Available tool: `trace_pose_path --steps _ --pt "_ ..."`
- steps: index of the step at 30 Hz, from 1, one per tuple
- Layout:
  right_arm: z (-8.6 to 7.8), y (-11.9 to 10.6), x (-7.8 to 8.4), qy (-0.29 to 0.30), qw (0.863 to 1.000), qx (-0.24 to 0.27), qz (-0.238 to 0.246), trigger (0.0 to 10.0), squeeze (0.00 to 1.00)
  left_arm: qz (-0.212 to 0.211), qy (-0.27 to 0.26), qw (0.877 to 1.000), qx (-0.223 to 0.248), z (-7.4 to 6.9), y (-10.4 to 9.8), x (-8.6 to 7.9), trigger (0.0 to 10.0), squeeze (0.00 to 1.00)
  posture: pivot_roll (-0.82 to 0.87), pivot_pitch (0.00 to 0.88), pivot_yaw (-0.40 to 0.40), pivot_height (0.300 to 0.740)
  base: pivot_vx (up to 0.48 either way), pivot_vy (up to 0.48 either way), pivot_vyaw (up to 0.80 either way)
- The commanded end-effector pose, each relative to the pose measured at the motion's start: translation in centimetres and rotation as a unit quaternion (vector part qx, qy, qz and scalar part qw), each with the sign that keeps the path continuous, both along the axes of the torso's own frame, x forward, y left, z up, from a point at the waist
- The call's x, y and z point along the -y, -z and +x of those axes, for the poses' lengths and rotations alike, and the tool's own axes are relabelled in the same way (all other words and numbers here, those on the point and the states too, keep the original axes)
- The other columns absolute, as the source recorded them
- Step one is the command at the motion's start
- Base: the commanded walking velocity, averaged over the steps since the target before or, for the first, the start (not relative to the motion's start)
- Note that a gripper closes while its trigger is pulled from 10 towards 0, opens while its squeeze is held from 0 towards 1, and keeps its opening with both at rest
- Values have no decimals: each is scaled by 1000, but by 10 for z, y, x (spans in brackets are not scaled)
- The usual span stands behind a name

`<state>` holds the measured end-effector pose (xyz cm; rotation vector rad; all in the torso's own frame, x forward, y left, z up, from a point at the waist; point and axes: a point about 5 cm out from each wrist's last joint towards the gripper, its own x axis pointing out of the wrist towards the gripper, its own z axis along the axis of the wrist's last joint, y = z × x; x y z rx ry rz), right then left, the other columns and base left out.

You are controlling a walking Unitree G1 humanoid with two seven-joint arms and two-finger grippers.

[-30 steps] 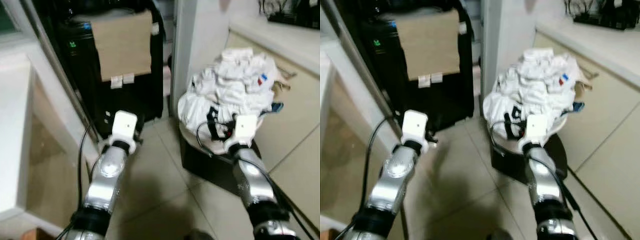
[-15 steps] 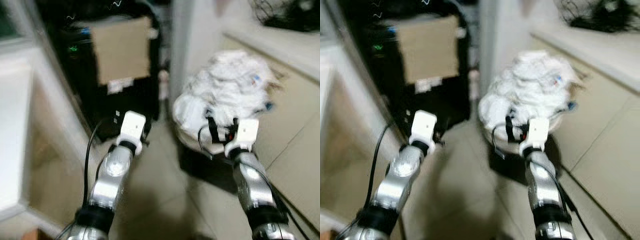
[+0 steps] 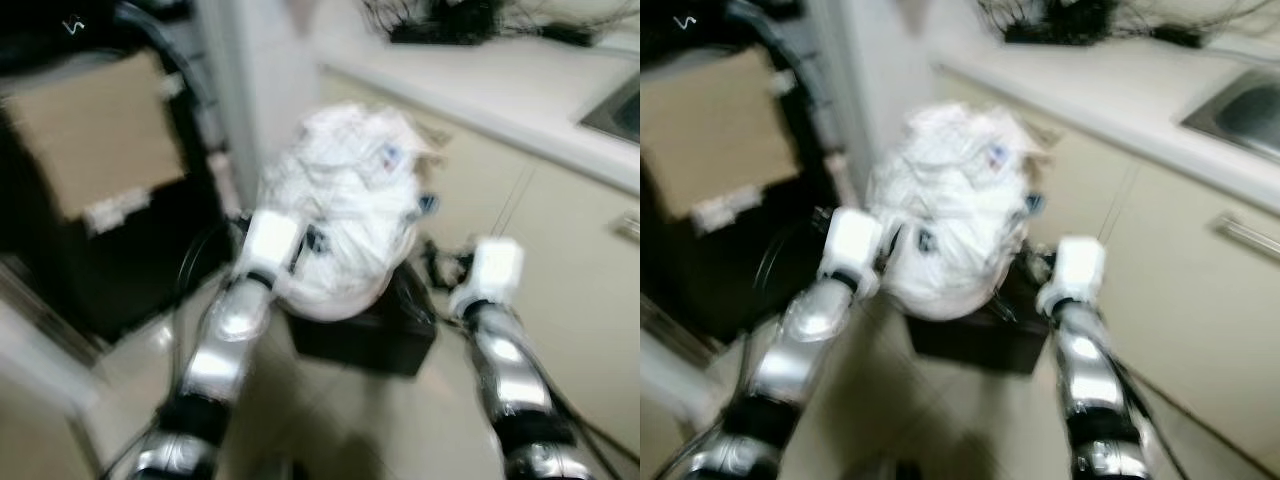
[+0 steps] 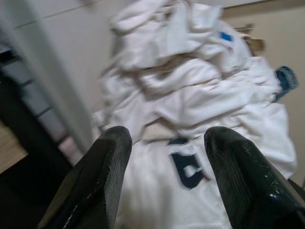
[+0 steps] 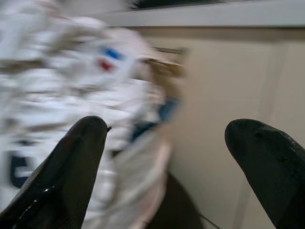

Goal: Clothes washing

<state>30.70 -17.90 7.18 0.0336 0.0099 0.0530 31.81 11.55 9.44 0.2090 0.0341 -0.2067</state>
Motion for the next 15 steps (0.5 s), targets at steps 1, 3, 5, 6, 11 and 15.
trace_pose_path --steps 1,3,5,6,11,15 --pt "-3 3 9 14 1000 -6 -5 10000 0 -12 -2 1000 -5 2 0 5 10000 1000 -201 0 46 726 0 0 0" --pt "-2 3 8 11 1000 -6 -5 10000 0 -19 -5 1000 -13 2 2 5 10000 1000 -198 0 41 726 0 0 0" --pt "-1 3 8 9 1000 -7 -6 10000 0 -20 -7 1000 -15 2 3 5 10000 1000 -197 0 39 726 0 0 0" --pt "-1 3 7 8 1000 -7 -7 10000 0 -21 -10 1000 -16 1 4 5 10000 1000 -194 0 37 726 0 0 0" --pt "1 2 5 2 1000 -9 -6 10000 0 -20 -27 999 -20 3 6 0 10000 1000 -192 0 32 726 0 0 0" --pt "1 3 5 -2 1000 -10 -8 10000 0 -20 -25 999 -17 3 6 1 10000 1000 -192 0 28 726 0 0 0"
